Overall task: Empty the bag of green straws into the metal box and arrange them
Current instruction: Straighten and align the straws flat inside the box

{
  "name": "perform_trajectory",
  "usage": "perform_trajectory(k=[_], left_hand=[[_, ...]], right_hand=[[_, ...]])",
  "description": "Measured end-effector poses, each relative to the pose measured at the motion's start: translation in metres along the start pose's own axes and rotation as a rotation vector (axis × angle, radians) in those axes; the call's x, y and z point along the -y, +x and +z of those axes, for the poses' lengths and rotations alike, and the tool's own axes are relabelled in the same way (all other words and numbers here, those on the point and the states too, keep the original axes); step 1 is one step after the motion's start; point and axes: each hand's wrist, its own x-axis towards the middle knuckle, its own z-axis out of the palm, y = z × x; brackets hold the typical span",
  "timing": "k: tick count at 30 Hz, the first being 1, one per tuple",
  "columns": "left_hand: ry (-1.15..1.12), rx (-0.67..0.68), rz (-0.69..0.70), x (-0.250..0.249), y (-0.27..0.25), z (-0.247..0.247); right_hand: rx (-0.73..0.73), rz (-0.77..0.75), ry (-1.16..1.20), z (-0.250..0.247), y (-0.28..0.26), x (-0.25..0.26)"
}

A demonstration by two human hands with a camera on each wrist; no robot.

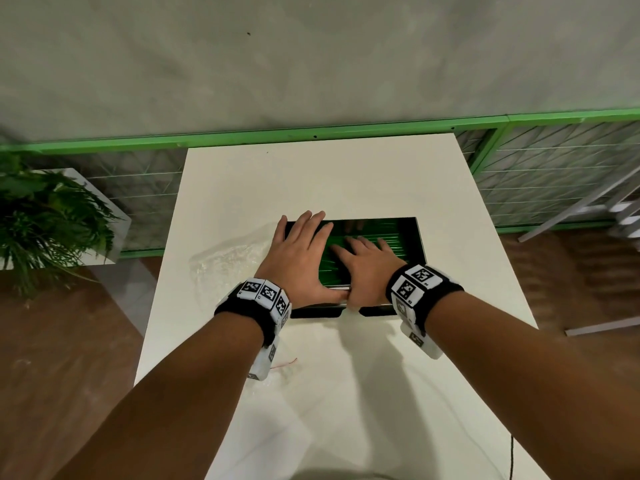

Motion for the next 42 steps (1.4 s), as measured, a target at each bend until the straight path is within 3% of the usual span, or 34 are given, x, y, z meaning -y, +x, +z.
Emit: perform_trajectory(k=[3,8,13,19,26,32,35,39,42], left_hand=[[-0.015,-0.015,0.002,-0.001,0.000,0.001],[-0.014,-0.028,0.006,-0.001,0.000,0.002],[-0.024,-0.032,0.003,0.000,0.000,0.001],[-0.032,-0.041,0.007,0.000,-0.002,0.001],[-0.023,-0.037,0.008,-0.001,-0.001,0.002],[-0.009,-0.032,0.011,0.000,-0.001,0.002],[-0.009,-0.033,0.008,0.000,-0.001,0.002],[-0.015,-0.037,0.011,0.000,-0.001,0.001],[-0.019,-0.036,0.012,0.000,-0.001,0.002]], right_hand=[[0.080,0.006,-0.033,-0.009,0.004,0.004],[-0.020,-0.019,-0.045,-0.006,0.000,0.006],[0.109,0.019,0.011,-0.011,0.006,0.008],[0.008,0.029,0.020,-0.009,-0.001,0.011],[0.060,0.026,0.046,-0.009,0.002,0.011],[-0.065,-0.007,0.053,-0.005,-0.007,0.010],[-0.045,0.000,0.086,-0.006,-0.006,0.011],[0.090,0.000,-0.031,-0.015,0.000,0.012],[-0.022,0.000,-0.104,-0.014,-0.004,0.014]])
